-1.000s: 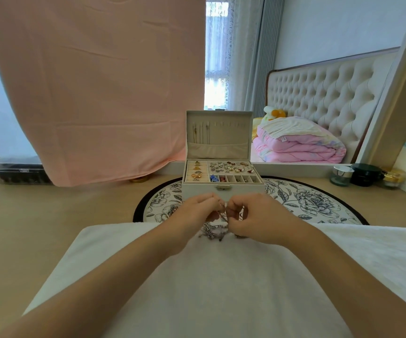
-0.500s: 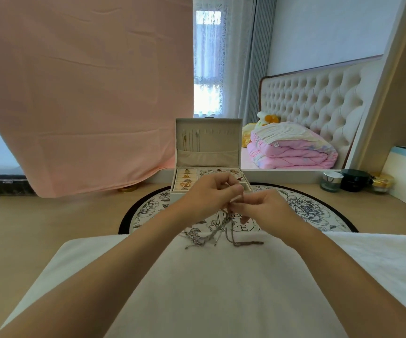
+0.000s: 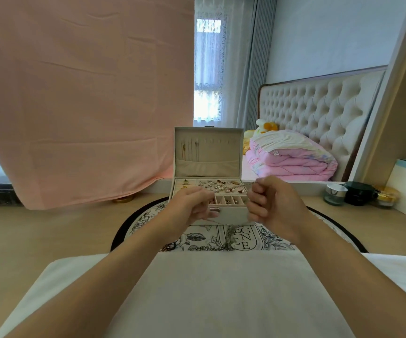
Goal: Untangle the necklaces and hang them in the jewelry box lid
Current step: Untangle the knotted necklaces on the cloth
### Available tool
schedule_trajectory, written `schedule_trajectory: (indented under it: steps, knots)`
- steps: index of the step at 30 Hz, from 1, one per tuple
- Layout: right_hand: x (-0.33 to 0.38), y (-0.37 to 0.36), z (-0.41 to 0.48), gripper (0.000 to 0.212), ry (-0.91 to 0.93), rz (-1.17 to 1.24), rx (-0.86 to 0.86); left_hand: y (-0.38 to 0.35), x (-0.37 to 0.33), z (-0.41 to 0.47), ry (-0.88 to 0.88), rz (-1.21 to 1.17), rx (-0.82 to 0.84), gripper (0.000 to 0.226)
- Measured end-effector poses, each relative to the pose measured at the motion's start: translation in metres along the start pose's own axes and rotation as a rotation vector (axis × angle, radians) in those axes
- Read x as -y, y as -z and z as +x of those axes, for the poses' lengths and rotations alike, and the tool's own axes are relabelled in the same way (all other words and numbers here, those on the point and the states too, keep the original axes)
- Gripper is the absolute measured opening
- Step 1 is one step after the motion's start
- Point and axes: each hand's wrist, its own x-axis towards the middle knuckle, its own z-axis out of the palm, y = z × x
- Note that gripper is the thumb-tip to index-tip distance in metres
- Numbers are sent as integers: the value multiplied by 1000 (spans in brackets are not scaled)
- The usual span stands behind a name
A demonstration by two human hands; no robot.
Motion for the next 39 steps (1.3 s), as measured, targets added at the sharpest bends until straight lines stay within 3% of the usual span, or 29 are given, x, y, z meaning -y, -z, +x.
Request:
schedule_trajectory:
  steps: [3, 7, 11, 12, 14, 16, 18, 21, 24, 28, 32, 36, 39]
  knots:
    - [-6, 8, 9, 20, 58, -389, 6, 9, -1, 2, -34, -105, -67, 38]
    - [-21, 3, 23, 28, 351, -873, -248, 8, -10, 6, -73, 42, -150, 34]
    - [-18, -1, 27, 14, 375, -693, -382, 10, -13, 5, -61, 142, -63, 31]
    - [-16, -3, 26, 12, 305, -600, -354, 11, -13, 3, -27, 194, 4, 31]
    - [-17, -7, 24, 27, 106, -263, -225, 9, -13, -1, 51, 285, 133, 18]
    - [-19, -8, 23, 36, -23, -40, -170, 5, -10, -2, 83, 317, 174, 13]
    - [-20, -2, 23, 33, -46, -98, -214, 3, -8, -2, 77, 233, 133, 20]
    - [-22, 6, 18, 27, 22, -476, -269, 4, -9, -6, 83, 3, 57, 25]
    - [-21, 3, 8, 14, 15, -749, -262, 1, -14, -17, 102, -68, 39, 18]
    - [-8, -13, -9, 9, -37, -690, -135, -7, -20, -40, 173, 75, 34, 19]
    - [-5, -36, -18, 31, -85, -690, -1, -16, -25, -73, 260, 61, -37, 10]
    - [-21, -73, -24, 36, -62, -720, 126, -9, -22, -106, 248, 1, -348, 13]
    - [-35, -91, -26, 44, -20, -839, 239, 9, -13, -131, 242, 153, -570, 17]
